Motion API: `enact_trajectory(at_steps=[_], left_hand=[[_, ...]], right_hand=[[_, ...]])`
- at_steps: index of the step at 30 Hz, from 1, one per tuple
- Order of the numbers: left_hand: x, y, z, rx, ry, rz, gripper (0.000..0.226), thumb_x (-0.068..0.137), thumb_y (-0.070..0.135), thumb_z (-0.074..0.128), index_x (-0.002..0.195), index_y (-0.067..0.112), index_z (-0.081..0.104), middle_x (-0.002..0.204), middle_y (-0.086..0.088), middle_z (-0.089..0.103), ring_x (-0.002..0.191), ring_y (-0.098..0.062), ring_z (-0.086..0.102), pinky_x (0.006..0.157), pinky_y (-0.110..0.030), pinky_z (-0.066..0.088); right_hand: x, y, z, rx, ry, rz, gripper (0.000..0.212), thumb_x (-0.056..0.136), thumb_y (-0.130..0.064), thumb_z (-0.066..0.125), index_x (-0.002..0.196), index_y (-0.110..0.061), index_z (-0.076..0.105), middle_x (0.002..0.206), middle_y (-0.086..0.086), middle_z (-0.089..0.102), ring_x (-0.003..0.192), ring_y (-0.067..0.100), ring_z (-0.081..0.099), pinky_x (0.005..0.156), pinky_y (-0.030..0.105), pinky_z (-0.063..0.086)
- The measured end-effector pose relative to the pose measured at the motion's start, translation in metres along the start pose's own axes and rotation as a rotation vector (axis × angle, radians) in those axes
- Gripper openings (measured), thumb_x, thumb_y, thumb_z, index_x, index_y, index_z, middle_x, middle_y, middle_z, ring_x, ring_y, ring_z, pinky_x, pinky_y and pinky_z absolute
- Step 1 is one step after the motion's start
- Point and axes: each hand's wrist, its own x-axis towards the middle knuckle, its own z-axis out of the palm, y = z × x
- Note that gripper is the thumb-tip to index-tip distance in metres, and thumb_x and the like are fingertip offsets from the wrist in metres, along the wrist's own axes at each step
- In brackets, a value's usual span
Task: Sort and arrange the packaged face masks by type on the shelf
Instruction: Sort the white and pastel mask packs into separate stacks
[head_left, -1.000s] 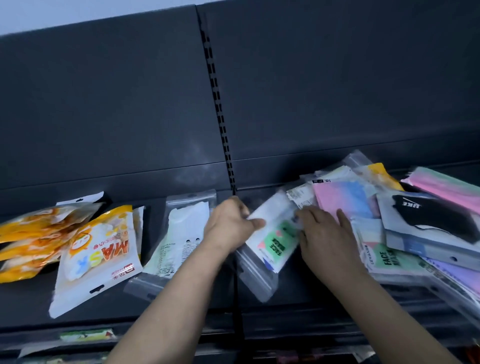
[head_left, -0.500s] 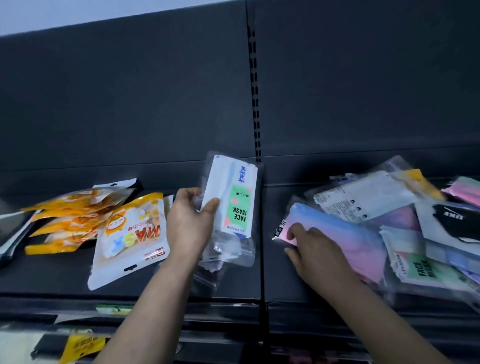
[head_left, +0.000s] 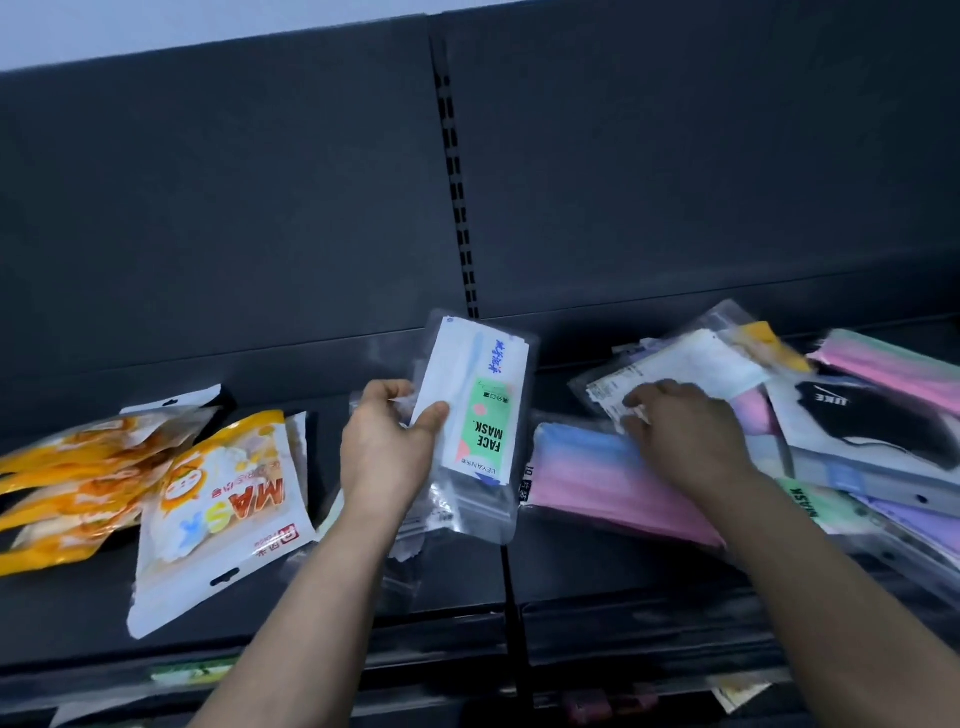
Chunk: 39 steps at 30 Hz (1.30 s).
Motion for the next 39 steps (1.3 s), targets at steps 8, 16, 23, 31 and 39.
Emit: enact_trajectory(at_steps=[8, 16, 23, 31, 39], left_hand=[[-0.005, 0.015, 0.036, 0.016, -0.083, -0.003, 0.026, 0.081, 0.033, 0.074, 0.098, 0.028, 0.055, 0.086, 0.008, 0.064, 0.083, -0.021, 0.066, 0.077, -0.041, 0.055], [-0.007, 0.027, 0.052, 0.042, -0.056, 0.008, 0.027, 0.081, 0.032, 0.074, 0.098, 0.029, 0.053, 0.083, 0.016, 0.060, 0.085, -0.022, 0.066, 0.078, -0.043, 0.055], [-0.008, 0.026, 0.059, 0.058, -0.037, 0.002, 0.027, 0.080, 0.035, 0.075, 0.097, 0.030, 0.054, 0.086, 0.013, 0.063, 0.083, -0.022, 0.067, 0.076, -0.046, 0.056], [-0.009, 0.023, 0.057, 0.022, -0.005, 0.011, 0.028, 0.081, 0.033, 0.075, 0.099, 0.027, 0.055, 0.085, 0.014, 0.061, 0.083, -0.023, 0.065, 0.077, -0.043, 0.055], [0.002, 0.007, 0.014, -0.053, 0.171, 0.031, 0.027, 0.088, 0.027, 0.068, 0.110, 0.017, 0.056, 0.087, 0.008, 0.058, 0.089, -0.022, 0.061, 0.082, -0.039, 0.051]], right_hand=[[0.032, 0.018, 0.036, 0.126, -0.142, -0.030, 0.029, 0.088, -0.040, 0.050, 0.100, -0.017, 0.063, 0.116, 0.009, 0.055, 0.116, 0.036, 0.045, 0.099, 0.042, 0.036], [0.038, 0.032, 0.039, 0.400, 0.026, 0.613, 0.107, 0.071, -0.056, 0.070, 0.146, -0.010, 0.010, 0.150, 0.034, -0.010, 0.139, 0.050, -0.011, 0.113, 0.056, -0.002], [0.053, 0.025, 0.033, 0.967, 0.437, 0.619, 0.094, 0.079, -0.012, 0.071, 0.148, -0.013, 0.008, 0.154, 0.024, 0.000, 0.141, 0.038, 0.015, 0.112, 0.040, 0.026], [0.055, 0.011, 0.037, 1.655, 0.083, 0.725, 0.030, 0.080, 0.007, 0.057, 0.106, -0.007, 0.052, 0.099, 0.015, 0.066, 0.078, 0.023, 0.066, 0.063, 0.033, 0.056], [0.059, -0.004, 0.008, 1.737, 0.114, 0.616, 0.035, 0.090, -0.017, 0.043, 0.124, -0.013, 0.049, 0.103, 0.007, 0.068, 0.080, 0.017, 0.068, 0.065, 0.030, 0.051]])
